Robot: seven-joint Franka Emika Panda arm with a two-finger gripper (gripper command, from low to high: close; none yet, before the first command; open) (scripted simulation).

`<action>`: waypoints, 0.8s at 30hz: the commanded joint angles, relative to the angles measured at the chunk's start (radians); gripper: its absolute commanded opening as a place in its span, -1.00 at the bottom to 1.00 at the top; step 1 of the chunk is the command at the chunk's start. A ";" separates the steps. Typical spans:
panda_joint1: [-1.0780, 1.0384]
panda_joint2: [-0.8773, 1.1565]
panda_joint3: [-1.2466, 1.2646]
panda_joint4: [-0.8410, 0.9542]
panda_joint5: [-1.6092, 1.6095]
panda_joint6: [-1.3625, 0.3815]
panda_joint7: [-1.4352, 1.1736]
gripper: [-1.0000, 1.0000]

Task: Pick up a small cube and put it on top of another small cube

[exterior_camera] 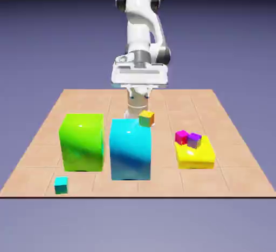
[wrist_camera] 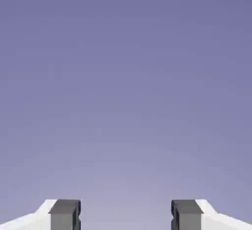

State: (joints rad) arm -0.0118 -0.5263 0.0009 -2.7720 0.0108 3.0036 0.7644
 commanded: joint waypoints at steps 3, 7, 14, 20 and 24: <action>-0.059 0.109 0.002 0.094 0.027 -0.083 0.058 0.00; -0.138 0.254 0.005 0.220 0.063 -0.194 0.136 0.00; -0.276 0.507 0.010 0.441 0.125 -0.387 0.272 0.00; -0.394 0.725 0.014 0.630 0.179 -0.553 0.388 0.00; -0.473 0.870 0.017 0.756 0.215 -0.664 0.466 0.00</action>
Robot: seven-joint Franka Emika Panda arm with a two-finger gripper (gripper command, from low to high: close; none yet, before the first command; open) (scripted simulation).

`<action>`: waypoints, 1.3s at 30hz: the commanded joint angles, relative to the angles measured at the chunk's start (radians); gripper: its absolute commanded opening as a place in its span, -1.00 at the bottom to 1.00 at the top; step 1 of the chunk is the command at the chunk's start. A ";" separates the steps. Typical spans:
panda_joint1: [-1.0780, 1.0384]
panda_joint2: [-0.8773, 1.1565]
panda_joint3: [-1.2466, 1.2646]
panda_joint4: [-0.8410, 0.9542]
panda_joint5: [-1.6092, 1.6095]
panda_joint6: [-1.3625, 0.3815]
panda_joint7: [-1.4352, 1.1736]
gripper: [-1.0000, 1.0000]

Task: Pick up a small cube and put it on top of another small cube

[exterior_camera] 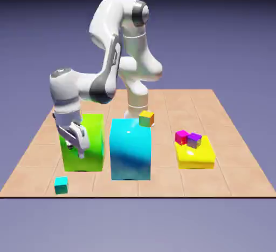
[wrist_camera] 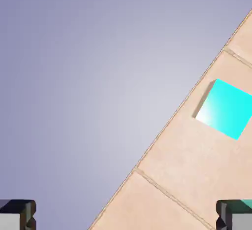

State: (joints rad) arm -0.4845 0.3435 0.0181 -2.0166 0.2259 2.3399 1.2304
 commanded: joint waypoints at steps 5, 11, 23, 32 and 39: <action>-0.098 0.181 0.004 0.157 0.045 -0.138 0.097 0.00; -0.162 0.341 0.011 0.257 0.083 -0.190 0.157 0.00; -0.032 0.124 0.011 0.160 0.018 -0.327 0.038 -1.00; 0.209 -0.202 0.021 -0.029 -0.086 -0.495 -0.187 -1.00; 0.397 -0.456 0.028 -0.176 -0.167 -0.625 -0.362 -1.00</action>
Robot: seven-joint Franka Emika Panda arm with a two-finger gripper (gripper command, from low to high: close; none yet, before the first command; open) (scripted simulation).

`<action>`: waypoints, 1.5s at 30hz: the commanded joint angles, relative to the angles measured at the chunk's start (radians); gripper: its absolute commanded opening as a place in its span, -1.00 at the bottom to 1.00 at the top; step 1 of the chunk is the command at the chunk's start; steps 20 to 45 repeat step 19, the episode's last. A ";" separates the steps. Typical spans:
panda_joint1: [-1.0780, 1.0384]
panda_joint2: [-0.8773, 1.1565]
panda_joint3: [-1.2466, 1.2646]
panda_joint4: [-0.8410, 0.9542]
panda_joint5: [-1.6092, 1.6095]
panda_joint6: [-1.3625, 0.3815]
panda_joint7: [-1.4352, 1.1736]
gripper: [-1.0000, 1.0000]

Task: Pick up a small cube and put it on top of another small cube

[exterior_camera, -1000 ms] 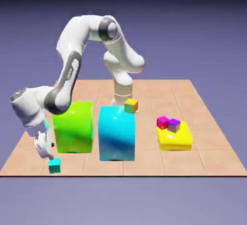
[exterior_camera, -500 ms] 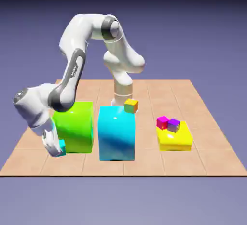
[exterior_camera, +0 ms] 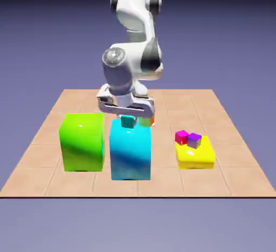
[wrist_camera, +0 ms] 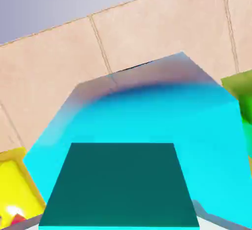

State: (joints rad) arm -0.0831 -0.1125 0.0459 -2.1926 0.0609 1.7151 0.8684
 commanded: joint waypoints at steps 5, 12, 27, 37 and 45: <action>0.129 -0.181 0.005 -0.105 -0.060 -0.093 -0.125 -1.00; 0.141 -0.191 0.006 -0.285 -0.066 0.076 -0.134 -1.00; 0.141 -0.197 0.006 -0.114 -0.065 -0.101 -0.136 1.00; 0.141 -0.197 0.006 -0.114 -0.065 -0.101 -0.136 1.00; 0.141 -0.197 0.006 -0.114 -0.065 -0.101 -0.136 1.00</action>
